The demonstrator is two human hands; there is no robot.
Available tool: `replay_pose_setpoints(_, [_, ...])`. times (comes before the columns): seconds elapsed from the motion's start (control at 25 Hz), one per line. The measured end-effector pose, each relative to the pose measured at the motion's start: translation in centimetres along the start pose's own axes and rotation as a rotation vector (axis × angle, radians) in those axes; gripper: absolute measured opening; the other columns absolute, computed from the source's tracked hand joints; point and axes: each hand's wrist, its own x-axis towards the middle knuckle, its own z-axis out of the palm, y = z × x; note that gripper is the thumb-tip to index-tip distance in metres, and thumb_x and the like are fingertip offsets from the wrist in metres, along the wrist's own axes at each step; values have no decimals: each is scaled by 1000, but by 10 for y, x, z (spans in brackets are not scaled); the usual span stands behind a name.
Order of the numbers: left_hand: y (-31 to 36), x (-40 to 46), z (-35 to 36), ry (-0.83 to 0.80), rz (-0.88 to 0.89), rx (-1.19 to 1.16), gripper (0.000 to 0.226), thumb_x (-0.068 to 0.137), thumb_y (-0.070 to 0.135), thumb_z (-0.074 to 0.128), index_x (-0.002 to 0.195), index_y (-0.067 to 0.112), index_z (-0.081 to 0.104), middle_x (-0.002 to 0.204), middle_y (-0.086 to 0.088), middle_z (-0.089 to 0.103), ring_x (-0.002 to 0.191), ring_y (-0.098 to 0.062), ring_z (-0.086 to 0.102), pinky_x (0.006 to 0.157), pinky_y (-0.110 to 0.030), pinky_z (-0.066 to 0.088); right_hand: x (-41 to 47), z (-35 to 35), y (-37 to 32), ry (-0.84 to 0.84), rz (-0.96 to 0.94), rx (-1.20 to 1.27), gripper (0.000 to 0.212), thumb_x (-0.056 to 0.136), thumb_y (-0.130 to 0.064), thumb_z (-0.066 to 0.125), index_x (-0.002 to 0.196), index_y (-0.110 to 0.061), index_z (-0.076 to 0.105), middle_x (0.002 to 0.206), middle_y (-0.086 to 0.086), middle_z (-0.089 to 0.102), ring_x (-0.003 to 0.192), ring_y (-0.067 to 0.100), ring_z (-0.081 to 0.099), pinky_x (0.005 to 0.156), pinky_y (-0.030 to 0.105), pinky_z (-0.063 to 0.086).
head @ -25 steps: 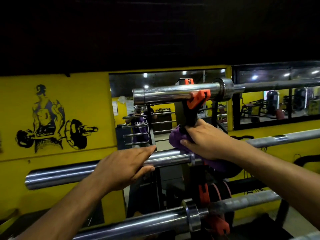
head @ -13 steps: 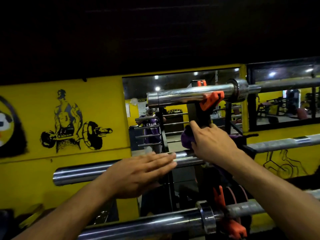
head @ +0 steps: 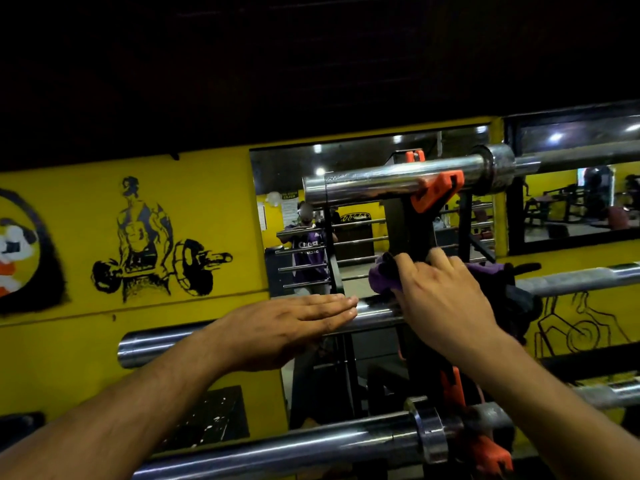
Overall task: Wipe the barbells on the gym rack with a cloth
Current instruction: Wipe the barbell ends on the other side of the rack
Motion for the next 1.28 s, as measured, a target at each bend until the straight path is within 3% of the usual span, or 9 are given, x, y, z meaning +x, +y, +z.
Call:
replay_pose_setpoints(0.2, [-1, -1, -3, -85, -6, -65, 78, 105, 16, 44, 159, 35, -8, 165, 20, -15, 150, 3, -15, 122, -23, 5, -32, -4, -13, 33, 15, 74, 52, 66, -25, 83, 112, -12, 63, 86, 4, 72, 90, 27, 57, 76, 41, 48])
replay_pose_setpoints(0.36, [-3, 0, -8, -83, -5, -134, 81, 104, 16, 48, 158, 38, -7, 164, 24, -14, 150, 3, -11, 123, -25, 11, -50, -1, -18, 86, 70, 150, 48, 71, -23, 81, 114, -12, 63, 87, 3, 71, 89, 25, 57, 75, 41, 50])
replay_pose_setpoints(0.56, [-11, 1, -18, -121, 13, -208, 76, 106, 23, 45, 158, 40, -9, 162, 27, -18, 149, 6, -12, 125, -29, 13, -45, -20, -25, 161, 141, 252, 40, 69, -26, 86, 100, -19, 62, 73, -1, 63, 64, 19, 53, 55, 30, 39])
replay_pose_setpoints(0.68, [-9, -1, -21, -116, 30, -205, 68, 109, 33, 36, 157, 40, -12, 161, 27, -21, 149, 5, -13, 126, -33, 11, -26, -50, -6, 207, 225, 345, 27, 90, -30, 70, 110, -17, 56, 74, -3, 59, 54, 9, 45, 48, 19, 32])
replay_pose_setpoints(0.76, [-11, -10, -18, -107, 37, -196, 66, 109, 37, 32, 156, 41, -14, 161, 27, -23, 150, 3, -14, 126, -34, 12, -8, -74, 5, 388, 232, 314, 25, 96, -28, 61, 115, -12, 57, 77, -5, 55, 53, -1, 35, 50, 8, 20])
replay_pose_setpoints(0.88, [-17, -29, -13, -157, 56, -176, 63, 110, 37, 27, 156, 39, -15, 160, 25, -27, 147, 4, -23, 126, -32, 5, 19, -91, -6, 533, 208, 298, 32, 100, -31, 50, 121, -8, 55, 94, 2, 57, 72, 9, 47, 56, 15, 32])
replay_pose_setpoints(1.0, [-21, -37, -12, -163, 63, -171, 66, 109, 29, 30, 157, 37, -15, 159, 23, -30, 145, 5, -27, 124, -28, -3, 23, -46, -29, 251, 207, 199, 34, 96, -35, 47, 122, -13, 52, 109, 5, 54, 88, 18, 52, 67, 29, 41])
replay_pose_setpoints(1.12, [-23, -37, -6, -115, 72, -199, 72, 108, 19, 33, 156, 40, -16, 158, 27, -29, 143, 10, -26, 118, -23, -12, 16, 4, -37, -156, 316, 150, 32, 92, -47, 48, 115, -25, 50, 112, -1, 63, 102, 23, 57, 96, 39, 40])
replay_pose_setpoints(1.28, [-29, -37, -6, -89, 91, -242, 76, 106, 15, 37, 155, 44, -14, 156, 32, -28, 140, 16, -25, 111, -10, -9, 9, 5, -37, -189, 362, 400, 25, 95, -47, 39, 109, -28, 47, 107, -2, 67, 110, 20, 59, 122, 49, 12])
